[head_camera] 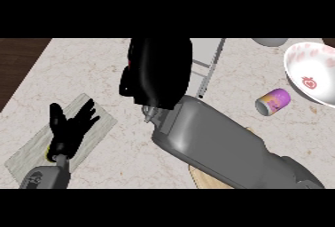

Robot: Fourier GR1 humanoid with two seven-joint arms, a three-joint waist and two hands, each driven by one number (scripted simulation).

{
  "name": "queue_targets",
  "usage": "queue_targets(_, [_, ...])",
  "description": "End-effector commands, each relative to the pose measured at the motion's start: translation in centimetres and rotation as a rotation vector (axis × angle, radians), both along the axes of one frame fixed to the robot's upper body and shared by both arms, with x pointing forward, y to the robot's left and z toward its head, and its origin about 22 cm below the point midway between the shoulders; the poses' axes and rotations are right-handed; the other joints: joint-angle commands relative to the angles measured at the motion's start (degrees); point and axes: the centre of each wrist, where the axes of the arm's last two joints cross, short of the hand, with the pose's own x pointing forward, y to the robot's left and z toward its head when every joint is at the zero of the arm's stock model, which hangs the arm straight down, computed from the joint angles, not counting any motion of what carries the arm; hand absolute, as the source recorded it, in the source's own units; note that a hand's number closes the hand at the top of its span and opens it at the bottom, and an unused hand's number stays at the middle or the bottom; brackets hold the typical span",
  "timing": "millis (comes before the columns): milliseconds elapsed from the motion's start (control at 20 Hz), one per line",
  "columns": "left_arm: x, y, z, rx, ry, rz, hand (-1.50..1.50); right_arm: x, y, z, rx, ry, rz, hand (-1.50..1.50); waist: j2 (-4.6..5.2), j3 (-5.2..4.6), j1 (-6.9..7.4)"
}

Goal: Pick the bell pepper from the tray and place it in the tiered shelf

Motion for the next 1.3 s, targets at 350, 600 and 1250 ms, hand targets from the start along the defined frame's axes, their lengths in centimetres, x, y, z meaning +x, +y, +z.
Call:
queue_targets(350, [-0.2,0.5,-0.1,-0.024,0.024,0.030,0.00,2.2,2.3,10.7,0.175,0.023,-0.274,1.50,0.57,-0.06,-1.94])
queue_targets(600, [-0.9,0.6,-0.8,0.001,0.010,0.066,0.00,3.3,2.3,14.1,0.152,0.040,-0.297,1.50,0.61,0.03,-3.44])
queue_targets(1250, [-2.0,1.3,-0.5,-0.018,0.010,0.068,0.00,10.1,-0.1,12.1,0.070,0.133,-0.250,1.50,1.08,0.12,-3.31])
